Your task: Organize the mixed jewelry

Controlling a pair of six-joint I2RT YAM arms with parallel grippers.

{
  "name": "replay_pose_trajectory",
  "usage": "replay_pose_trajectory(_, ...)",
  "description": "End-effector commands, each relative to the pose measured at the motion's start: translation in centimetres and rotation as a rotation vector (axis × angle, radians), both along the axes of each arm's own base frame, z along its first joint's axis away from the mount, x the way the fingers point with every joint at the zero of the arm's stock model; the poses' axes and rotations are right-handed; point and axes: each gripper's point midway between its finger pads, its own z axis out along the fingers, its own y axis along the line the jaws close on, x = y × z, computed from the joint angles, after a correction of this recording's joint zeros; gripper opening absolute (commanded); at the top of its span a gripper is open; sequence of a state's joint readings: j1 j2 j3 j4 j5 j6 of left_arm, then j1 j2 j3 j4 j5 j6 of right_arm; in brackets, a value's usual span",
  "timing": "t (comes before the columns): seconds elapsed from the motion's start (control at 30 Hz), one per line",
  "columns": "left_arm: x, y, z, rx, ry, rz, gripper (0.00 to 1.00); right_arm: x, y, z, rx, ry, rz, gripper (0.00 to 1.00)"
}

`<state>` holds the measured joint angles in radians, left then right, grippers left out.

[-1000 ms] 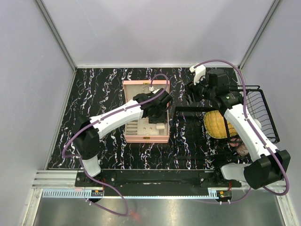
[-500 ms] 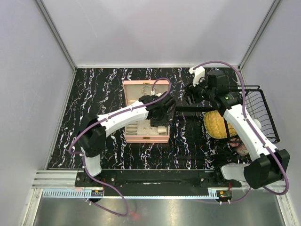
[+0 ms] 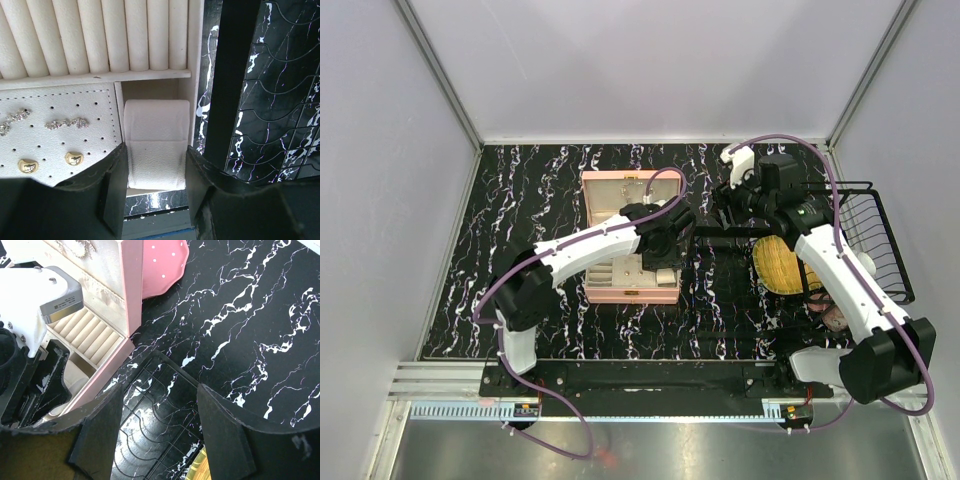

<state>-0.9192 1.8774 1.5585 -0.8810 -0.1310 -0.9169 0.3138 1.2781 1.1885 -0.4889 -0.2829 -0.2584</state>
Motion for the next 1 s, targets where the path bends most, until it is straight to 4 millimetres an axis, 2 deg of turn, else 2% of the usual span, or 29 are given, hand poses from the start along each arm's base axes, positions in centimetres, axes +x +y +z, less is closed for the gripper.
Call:
replay_pose_trajectory(0.0, 0.5, -1.8, 0.5, -0.051, -0.015, -0.015, 0.14, 0.0, 0.3, 2.1, 0.026, -0.084, 0.028, 0.67)
replay_pose_trajectory(0.1, 0.5, -1.9, 0.6, -0.058, -0.020, -0.020, 0.21, -0.1, 0.1, 2.0, 0.020, -0.086, 0.025, 0.67)
replay_pose_trajectory(0.13, 0.5, -1.9, 0.7, -0.060, -0.024, -0.022, 0.29, -0.1, 0.2, 2.0, 0.020, -0.084, 0.028, 0.67)
replay_pose_trajectory(0.33, 0.5, -2.0, 0.9, -0.070, -0.044, -0.036, 0.48, -0.2, 0.3, 1.8, 0.025, -0.082, 0.032, 0.67)
replay_pose_trajectory(0.43, 0.6, -2.1, 1.2, -0.078, -0.055, -0.043, 0.52, -0.3, 0.3, 1.9, 0.029, -0.083, 0.031, 0.67)
replay_pose_trajectory(0.67, 0.7, -2.2, 1.9, -0.094, -0.078, -0.059, 0.67, -0.5, 0.2, 1.8, 0.034, -0.080, 0.030, 0.68)
replay_pose_trajectory(0.97, 0.8, -1.7, 2.8, -0.099, -0.111, -0.056, 0.70, -0.7, 0.3, 1.7, 0.036, -0.077, 0.032, 0.68)
